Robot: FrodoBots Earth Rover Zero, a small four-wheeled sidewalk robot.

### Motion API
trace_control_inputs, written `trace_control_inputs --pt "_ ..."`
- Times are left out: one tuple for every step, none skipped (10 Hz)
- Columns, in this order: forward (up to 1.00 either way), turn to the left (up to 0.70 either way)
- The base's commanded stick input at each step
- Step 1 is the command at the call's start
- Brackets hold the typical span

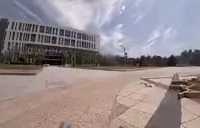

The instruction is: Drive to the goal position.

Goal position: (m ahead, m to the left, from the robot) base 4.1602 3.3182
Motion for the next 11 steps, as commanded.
trace_control_inputs --pt "0.70 0.00" --pt "0.70 0.00" --pt "0.70 0.00" --pt "0.70 0.00" --pt "0.70 0.00" --pt "0.70 0.00" --pt "0.70 0.00" --pt "0.70 0.00" --pt "0.70 0.00" --pt "0.70 0.00" --pt "0.70 0.00"
